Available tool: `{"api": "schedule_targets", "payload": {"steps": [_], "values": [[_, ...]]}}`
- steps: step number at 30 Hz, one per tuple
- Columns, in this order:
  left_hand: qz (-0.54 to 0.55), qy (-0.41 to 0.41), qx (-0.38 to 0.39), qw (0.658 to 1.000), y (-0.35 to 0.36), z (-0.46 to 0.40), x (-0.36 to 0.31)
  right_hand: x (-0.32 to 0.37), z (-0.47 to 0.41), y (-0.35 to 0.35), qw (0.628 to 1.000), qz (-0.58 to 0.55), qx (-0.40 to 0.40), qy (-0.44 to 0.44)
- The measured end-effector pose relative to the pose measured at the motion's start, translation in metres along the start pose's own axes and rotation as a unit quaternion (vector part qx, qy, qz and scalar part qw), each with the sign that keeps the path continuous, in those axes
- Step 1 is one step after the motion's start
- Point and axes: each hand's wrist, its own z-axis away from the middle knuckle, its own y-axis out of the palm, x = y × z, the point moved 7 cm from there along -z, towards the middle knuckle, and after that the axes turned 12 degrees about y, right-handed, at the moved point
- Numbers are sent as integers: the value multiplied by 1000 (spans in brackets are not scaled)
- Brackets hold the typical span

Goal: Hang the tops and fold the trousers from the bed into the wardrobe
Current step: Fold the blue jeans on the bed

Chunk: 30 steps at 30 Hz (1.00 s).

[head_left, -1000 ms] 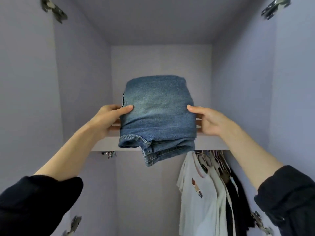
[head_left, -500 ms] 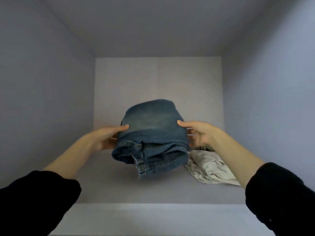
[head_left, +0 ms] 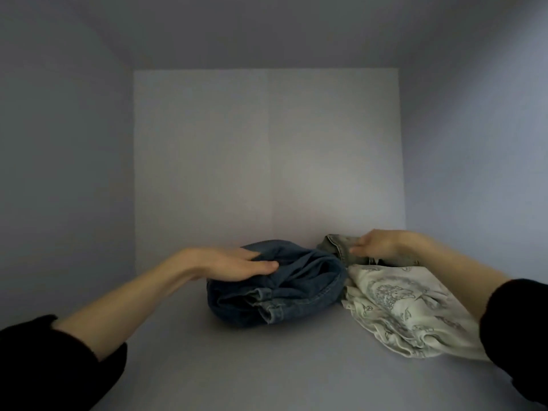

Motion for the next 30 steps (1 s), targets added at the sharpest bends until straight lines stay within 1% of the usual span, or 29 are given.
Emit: {"api": "schedule_targets", "payload": {"steps": [2, 5, 6, 8, 10, 12, 16, 18, 20, 22, 25, 27, 30], "values": [[-49, -27, 30, 998, -3, -12, 9, -11, -10, 10, 998, 59, -6, -4], [-109, -66, 59, 990, -14, -37, 36, -17, -17, 16, 995, 92, -32, 0], [-134, -63, 51, 988, -17, -48, 43, -18, -20, 17, 994, 99, -36, -1], [-166, -44, -4, 985, -20, -70, 52, -20, -24, 19, 994, 103, -35, -6], [-140, -20, -60, 988, -16, -88, 51, -23, -28, 23, 995, 93, -27, -5], [-125, -4, -91, 988, -13, -95, 48, -25, -33, 28, 997, 75, -19, -10], [-160, -3, -131, 978, -12, -95, 52, -25, -31, 29, 999, 53, -9, 4], [-168, -8, -133, 977, -12, -88, 50, -21, -22, 28, 999, 51, -10, 6], [-161, -21, -120, 979, -14, -80, 45, -13, -13, 24, 998, 67, -20, -7], [-149, -25, -143, 978, -19, -65, 33, -5, 1, 18, 995, 88, -35, -20], [-94, -5, -234, 968, -27, -29, 12, 16, 17, -2, 993, 51, -84, -69], [-93, -14, -286, 954, -26, 9, 0, 43, 37, -11, 985, 5, -112, -132], [-109, -33, -335, 935, -20, 68, -12, 90, 81, -7, 964, -35, -131, -230]]}}
